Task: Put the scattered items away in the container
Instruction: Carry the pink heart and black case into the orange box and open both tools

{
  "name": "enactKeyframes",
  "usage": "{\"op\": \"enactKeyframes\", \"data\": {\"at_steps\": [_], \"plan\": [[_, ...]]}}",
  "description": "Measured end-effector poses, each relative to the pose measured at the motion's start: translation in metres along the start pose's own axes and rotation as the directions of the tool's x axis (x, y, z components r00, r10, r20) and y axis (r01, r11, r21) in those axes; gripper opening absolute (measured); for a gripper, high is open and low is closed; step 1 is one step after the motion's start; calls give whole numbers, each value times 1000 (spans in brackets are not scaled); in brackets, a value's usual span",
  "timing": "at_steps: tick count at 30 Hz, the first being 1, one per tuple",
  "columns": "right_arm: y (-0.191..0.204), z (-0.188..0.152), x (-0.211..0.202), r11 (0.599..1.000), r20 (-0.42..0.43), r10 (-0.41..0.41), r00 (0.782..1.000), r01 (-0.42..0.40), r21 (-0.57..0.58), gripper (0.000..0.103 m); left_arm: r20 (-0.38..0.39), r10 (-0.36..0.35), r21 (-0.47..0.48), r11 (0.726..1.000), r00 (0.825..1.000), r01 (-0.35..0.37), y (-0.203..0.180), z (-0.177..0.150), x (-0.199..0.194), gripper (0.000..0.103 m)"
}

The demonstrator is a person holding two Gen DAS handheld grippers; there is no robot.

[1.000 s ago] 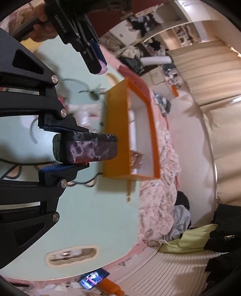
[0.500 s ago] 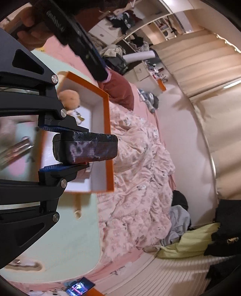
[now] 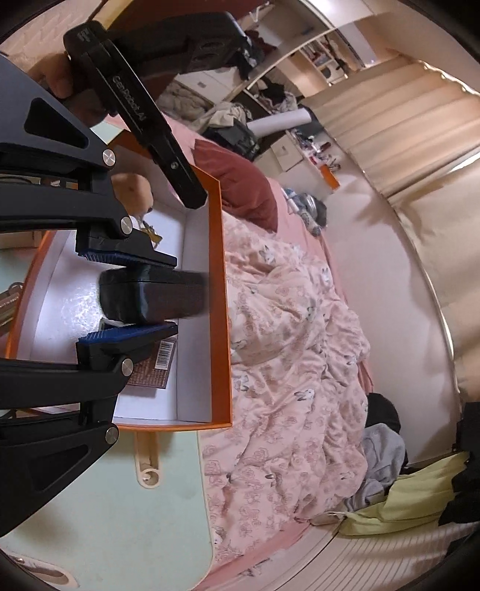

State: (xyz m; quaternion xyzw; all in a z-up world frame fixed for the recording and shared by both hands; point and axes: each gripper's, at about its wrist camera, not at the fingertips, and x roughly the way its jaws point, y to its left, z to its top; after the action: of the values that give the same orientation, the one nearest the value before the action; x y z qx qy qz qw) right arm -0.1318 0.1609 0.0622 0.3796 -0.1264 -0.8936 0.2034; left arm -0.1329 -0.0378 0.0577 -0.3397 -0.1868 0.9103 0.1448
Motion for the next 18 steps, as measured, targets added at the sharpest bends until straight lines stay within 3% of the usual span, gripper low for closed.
{"op": "enactKeyframes", "data": {"at_steps": [8, 13, 18], "plan": [[1, -2, -11, 999, 51, 36, 998, -37, 8, 33, -28, -37, -1, 999, 999, 37, -1, -5, 2, 41], [0, -3, -13, 1000, 63, 13, 998, -13, 4, 33, -31, -104, -4, 995, 994, 104, -8, -6, 0, 71], [0, -5, -20, 1000, 83, 7, 997, -7, 0, 34, -8, -128, -7, 992, 992, 127, -7, -5, -10, 71]]}}
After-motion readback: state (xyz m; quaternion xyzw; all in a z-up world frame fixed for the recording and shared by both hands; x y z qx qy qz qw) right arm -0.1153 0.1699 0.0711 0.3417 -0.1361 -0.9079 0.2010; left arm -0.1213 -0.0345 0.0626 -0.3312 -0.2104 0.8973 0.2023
